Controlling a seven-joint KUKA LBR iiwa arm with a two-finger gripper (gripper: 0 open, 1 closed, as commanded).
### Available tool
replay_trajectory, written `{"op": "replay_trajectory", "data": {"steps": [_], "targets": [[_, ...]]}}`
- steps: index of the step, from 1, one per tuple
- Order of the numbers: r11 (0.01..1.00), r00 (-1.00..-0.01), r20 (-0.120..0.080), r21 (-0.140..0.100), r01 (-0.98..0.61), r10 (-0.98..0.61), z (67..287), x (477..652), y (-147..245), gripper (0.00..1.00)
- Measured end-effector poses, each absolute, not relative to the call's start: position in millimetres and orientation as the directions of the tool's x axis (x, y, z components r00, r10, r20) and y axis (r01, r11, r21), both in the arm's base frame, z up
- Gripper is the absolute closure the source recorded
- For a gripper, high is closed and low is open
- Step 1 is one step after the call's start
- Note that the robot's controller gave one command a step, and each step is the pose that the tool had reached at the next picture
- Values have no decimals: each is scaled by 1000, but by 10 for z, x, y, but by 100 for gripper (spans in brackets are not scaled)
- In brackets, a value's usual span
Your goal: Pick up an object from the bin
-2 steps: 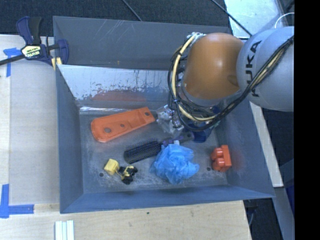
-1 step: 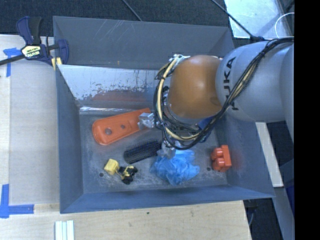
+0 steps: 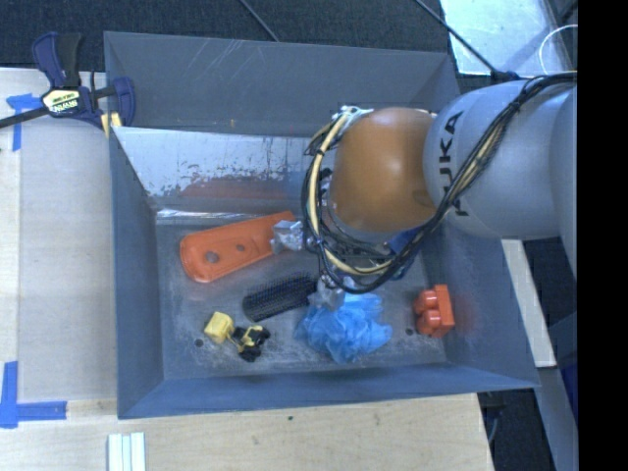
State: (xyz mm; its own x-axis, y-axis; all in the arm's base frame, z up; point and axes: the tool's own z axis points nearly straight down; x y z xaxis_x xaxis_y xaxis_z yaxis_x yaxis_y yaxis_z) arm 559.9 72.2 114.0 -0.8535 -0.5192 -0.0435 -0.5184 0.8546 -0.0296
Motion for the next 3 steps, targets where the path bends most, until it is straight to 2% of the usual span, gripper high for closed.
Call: {"op": "replay_trajectory", "data": {"steps": [1,2,3], "targets": [[730,-729,-40,-39,-682,-683,2298,5809,551,100],[731,-730,-40,-39,-681,-683,2298,5808,551,100],[655,-653,-38,-44,-755,-756,2003,5835,862,100]]}}
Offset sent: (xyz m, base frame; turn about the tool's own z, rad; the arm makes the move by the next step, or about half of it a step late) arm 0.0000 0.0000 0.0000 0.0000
